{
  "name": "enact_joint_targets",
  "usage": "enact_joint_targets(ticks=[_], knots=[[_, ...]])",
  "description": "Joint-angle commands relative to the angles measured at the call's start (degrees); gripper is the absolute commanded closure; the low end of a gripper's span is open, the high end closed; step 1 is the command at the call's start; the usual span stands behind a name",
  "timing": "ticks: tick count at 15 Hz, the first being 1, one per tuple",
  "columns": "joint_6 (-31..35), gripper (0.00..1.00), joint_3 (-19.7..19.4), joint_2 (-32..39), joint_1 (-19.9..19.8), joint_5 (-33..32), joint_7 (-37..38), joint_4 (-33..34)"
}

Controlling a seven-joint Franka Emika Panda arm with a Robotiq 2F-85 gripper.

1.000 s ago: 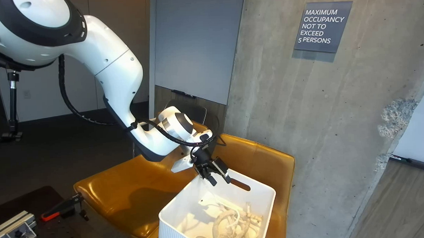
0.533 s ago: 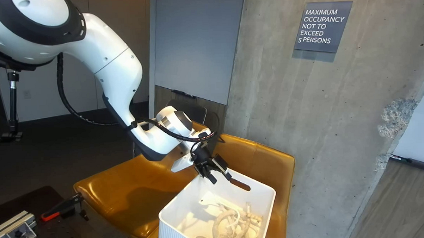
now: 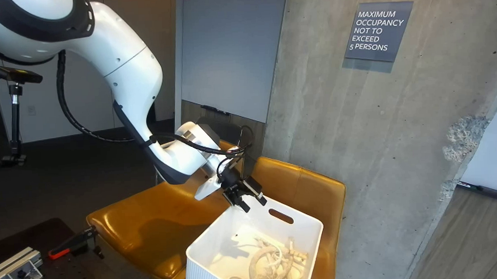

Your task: Put the pieces of string into the white basket

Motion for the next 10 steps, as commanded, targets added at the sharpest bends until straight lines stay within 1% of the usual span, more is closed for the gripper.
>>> enact_joint_targets(ticks=[1,6,10], knots=[[-3.25,0.00,6.15,-5.47,-2.92,-6.00,2.68,-4.67],[-5.75,0.00,13.52,-7.71,-8.23,-7.97,2.33,-6.50],[-6.21,0.00,16.96,-8.89,-11.60,-7.69,1.63,-6.63]])
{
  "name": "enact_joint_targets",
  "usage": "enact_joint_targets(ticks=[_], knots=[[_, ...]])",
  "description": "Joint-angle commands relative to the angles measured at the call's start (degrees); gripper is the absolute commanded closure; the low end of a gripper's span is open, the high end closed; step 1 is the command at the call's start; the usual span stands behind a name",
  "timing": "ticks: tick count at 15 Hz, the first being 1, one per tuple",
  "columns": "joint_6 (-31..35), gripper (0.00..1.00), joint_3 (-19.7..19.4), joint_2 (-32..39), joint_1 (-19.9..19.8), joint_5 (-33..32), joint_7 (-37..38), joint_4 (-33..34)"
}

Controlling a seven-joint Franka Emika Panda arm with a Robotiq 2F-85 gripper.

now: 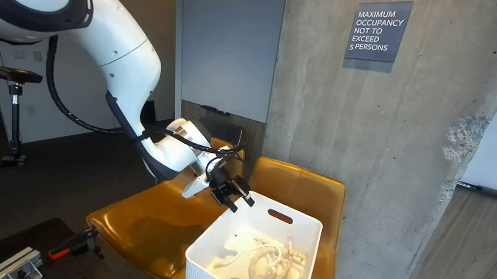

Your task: Put the pieces of string into the white basket

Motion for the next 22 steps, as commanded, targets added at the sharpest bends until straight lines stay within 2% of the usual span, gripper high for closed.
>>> enact_joint_targets(ticks=[1,4,10,11,13,14,15,17,22], knots=[[-0.87,0.00,4.60,-2.85,-3.75,-0.87,-0.40,-2.20],[-0.67,0.00,6.24,-5.33,-5.28,-0.04,-1.38,-2.37],[-0.92,0.00,9.69,-16.17,-7.95,5.55,-7.64,-0.53],[-0.68,0.00,10.36,-17.15,-8.64,8.11,-10.00,0.08],[-0.78,0.00,12.61,-18.42,-10.52,19.78,-20.29,0.42],[-1.69,0.00,15.38,-18.66,-12.61,24.44,-24.74,0.27],[0.01,0.00,10.54,-17.95,-8.67,18.56,-18.47,0.51],[-0.04,0.00,11.84,-18.31,-9.64,23.39,-23.26,0.43],[-0.02,0.00,12.12,-18.08,-9.80,23.89,-23.60,0.24]])
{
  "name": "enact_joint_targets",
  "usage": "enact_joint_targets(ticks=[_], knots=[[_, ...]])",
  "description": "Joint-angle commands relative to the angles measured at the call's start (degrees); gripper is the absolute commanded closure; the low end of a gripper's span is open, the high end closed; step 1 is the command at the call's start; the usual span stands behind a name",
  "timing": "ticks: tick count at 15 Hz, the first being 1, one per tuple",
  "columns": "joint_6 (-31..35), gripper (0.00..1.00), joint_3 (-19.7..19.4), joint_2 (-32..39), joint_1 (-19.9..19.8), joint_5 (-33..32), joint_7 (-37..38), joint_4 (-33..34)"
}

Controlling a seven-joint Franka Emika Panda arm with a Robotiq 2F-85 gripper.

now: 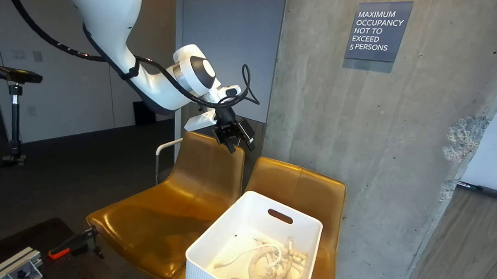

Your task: Put the pieces of string into the white basket

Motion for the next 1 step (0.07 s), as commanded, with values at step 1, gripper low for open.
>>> enact_joint_targets(ticks=[1], knots=[[0.32,0.00,-1.91,-0.02,1.70,1.02,-0.64,-0.04]])
